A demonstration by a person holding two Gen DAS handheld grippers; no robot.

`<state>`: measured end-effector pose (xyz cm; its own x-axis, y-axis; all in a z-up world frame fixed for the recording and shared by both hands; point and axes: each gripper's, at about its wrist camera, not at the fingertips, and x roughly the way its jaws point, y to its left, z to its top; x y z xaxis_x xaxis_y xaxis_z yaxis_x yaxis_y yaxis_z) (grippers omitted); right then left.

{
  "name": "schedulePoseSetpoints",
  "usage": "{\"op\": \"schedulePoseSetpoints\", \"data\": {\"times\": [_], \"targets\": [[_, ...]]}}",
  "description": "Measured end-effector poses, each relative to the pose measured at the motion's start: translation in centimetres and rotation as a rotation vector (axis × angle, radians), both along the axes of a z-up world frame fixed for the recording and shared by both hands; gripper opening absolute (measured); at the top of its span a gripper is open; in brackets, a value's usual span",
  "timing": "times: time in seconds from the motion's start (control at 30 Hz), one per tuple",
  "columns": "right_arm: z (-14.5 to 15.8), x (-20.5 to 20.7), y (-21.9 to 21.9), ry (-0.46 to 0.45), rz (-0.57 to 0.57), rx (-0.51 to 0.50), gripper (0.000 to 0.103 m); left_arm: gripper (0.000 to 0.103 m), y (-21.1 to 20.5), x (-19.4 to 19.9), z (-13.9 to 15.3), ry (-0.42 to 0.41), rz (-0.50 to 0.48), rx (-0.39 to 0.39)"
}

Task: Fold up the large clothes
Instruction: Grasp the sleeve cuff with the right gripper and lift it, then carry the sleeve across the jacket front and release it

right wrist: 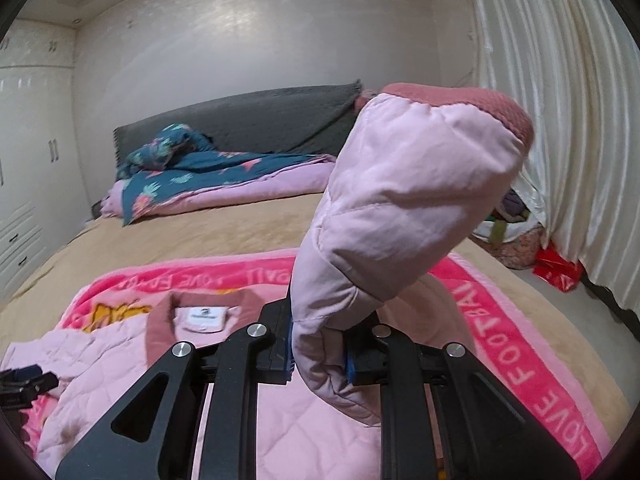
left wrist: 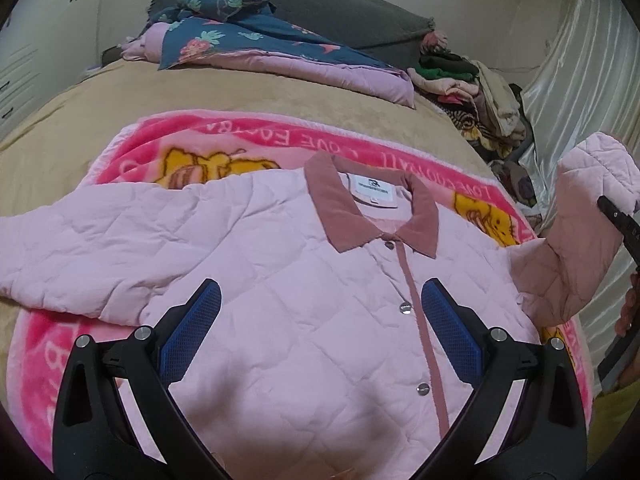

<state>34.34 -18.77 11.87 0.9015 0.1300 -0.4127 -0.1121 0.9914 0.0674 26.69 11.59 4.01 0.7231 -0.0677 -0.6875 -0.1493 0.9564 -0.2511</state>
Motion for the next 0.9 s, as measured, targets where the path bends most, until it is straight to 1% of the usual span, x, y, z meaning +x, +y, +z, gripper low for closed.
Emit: {"op": "schedulePoseSetpoints", "data": {"times": [0.1,0.27,0.43,0.6,0.7,0.83,0.9], "targets": [[0.1,-0.1,2.0,-0.002,0.041,-0.015,0.017,0.094,1.3,-0.2,-0.2,-0.002,0.017,-0.023],[-0.3,-0.3,5.6,-0.003,0.102,-0.068,0.017,0.094,3.9,-0.3,-0.7,0.001,0.067,-0.065],[-1.3,-0.5,9.2,0.008,0.167,-0.121,0.017,0.094,6.1,-0.4,-1.9,0.024,0.104,-0.132],[-3.2,-0.8,12.6,0.028,0.235,-0.165,0.017,0.094,7.6,-0.6,-2.5,0.026,0.123,-0.207],[-4.7,-0.8,14.9,0.045,0.274,-0.188,0.017,0.094,8.2,-0.7,-2.9,0.020,0.121,-0.271],[-6.9,-0.8,17.5,0.080,0.317,-0.207,0.017,0.094,8.7,-0.7,-3.3,0.012,0.126,-0.323],[-8.1,-0.8,18.6,0.095,0.333,-0.214,0.017,0.094,9.0,-0.7,-3.6,0.007,0.125,-0.367]]}}
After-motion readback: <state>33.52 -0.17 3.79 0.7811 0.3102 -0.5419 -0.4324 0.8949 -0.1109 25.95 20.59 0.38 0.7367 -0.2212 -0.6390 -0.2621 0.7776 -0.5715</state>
